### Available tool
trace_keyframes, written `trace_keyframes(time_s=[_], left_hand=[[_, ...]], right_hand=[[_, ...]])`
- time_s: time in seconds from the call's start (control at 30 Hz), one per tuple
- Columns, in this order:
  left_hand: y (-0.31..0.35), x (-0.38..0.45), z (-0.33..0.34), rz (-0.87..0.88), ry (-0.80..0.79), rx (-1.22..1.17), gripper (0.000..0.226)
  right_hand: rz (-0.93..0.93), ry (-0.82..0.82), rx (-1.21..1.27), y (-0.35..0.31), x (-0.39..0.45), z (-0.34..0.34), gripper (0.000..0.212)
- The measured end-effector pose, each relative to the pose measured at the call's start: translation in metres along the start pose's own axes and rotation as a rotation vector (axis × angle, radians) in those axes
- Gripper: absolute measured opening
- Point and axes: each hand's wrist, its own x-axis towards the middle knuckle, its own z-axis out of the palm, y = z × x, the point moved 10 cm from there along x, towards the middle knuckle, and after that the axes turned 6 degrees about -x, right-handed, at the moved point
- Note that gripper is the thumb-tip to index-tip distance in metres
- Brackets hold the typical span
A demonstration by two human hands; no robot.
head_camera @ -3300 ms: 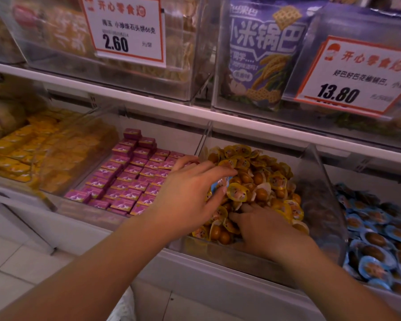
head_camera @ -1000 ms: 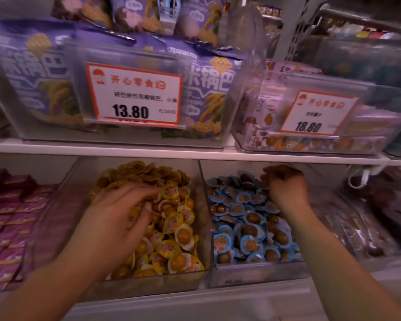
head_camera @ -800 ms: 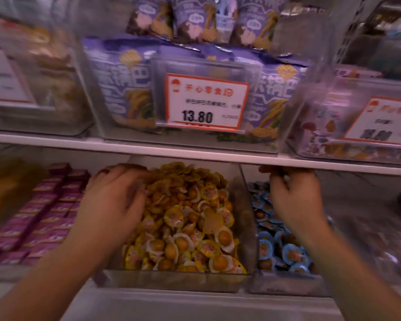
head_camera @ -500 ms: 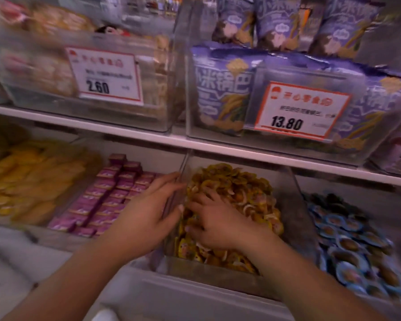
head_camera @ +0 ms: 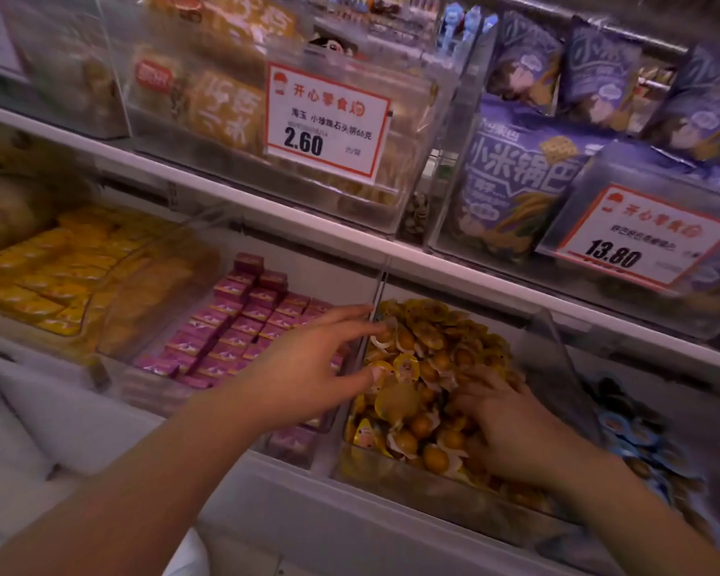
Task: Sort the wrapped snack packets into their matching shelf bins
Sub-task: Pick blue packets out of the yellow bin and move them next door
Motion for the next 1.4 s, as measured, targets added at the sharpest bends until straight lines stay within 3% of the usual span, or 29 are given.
trace_keyframes(time_s=[0.07,0.13,0.2,0.3,0.43,0.63,0.73,0.83,0.93,1.07,1.27,1.4], left_hand=[[0.001,-0.001,0.0,0.001,-0.012,-0.008,0.059],[0.001,-0.001,0.0,0.001,-0.013,-0.011,0.056],[0.002,-0.001,0.0,0.0,-0.009,-0.015,0.053],[0.001,-0.001,0.0,0.0,-0.001,-0.047,0.052],[0.001,-0.001,0.001,-0.007,-0.005,-0.073,0.051],[0.0,0.0,0.002,0.002,-0.008,-0.083,0.05],[0.0,0.001,0.002,0.009,-0.004,-0.077,0.05],[0.001,0.001,0.002,0.021,-0.002,-0.064,0.05],[0.002,0.001,0.001,0.021,0.014,-0.059,0.049],[0.003,-0.001,0.001,0.005,0.015,-0.068,0.048],[0.003,0.0,0.002,-0.005,0.001,-0.051,0.049],[0.003,-0.001,0.002,-0.002,0.002,-0.028,0.049]], right_hand=[[0.031,0.055,-0.042,-0.01,0.001,-0.016,0.049],[0.018,0.226,-0.036,-0.032,0.011,-0.045,0.047],[-0.075,0.333,0.113,-0.064,0.027,-0.063,0.045],[-0.171,0.201,0.26,-0.099,0.053,-0.045,0.05],[-0.208,0.106,-0.018,-0.087,0.057,-0.015,0.048],[-0.121,0.041,-0.139,-0.026,0.025,-0.008,0.039],[-0.085,-0.021,-0.218,-0.027,0.017,-0.007,0.034],[-0.111,0.042,-0.231,-0.053,0.019,-0.025,0.028],[-0.258,0.194,-0.078,-0.095,0.028,-0.046,0.038],[-0.252,-0.088,0.157,-0.103,0.046,-0.011,0.04],[-0.227,-0.102,-0.02,-0.088,0.052,0.004,0.059],[-0.169,0.028,-0.008,-0.088,0.057,-0.004,0.056]])
